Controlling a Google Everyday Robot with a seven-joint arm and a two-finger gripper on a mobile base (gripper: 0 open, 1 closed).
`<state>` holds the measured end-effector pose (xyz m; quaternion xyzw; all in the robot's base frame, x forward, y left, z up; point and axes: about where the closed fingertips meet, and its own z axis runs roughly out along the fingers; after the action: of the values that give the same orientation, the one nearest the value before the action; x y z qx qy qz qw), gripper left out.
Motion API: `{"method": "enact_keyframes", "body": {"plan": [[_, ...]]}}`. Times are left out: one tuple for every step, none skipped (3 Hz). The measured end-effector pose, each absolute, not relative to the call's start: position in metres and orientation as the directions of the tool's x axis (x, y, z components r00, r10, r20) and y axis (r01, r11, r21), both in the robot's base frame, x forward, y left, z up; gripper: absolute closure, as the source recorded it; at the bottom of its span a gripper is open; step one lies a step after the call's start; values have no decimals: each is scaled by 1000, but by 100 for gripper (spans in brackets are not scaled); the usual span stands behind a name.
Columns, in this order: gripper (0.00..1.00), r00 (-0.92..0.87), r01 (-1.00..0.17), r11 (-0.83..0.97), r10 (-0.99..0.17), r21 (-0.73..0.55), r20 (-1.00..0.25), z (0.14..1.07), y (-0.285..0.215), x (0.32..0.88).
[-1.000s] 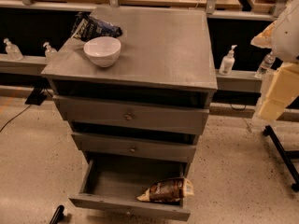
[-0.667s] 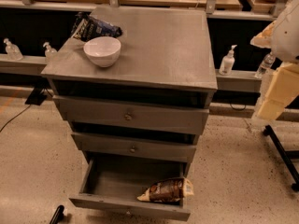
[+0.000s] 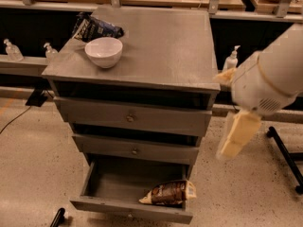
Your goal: Pick brown chip bag from bottom drawer and place on counter
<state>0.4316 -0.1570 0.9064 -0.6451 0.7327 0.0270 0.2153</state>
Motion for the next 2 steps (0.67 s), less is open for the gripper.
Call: {"method": "enact_keyframes", "body": {"plan": [[0, -41, -968, 148, -891, -204, -453, 867, -121, 415], [0, -41, -968, 148, -891, -204, -453, 867, -121, 415]]}}
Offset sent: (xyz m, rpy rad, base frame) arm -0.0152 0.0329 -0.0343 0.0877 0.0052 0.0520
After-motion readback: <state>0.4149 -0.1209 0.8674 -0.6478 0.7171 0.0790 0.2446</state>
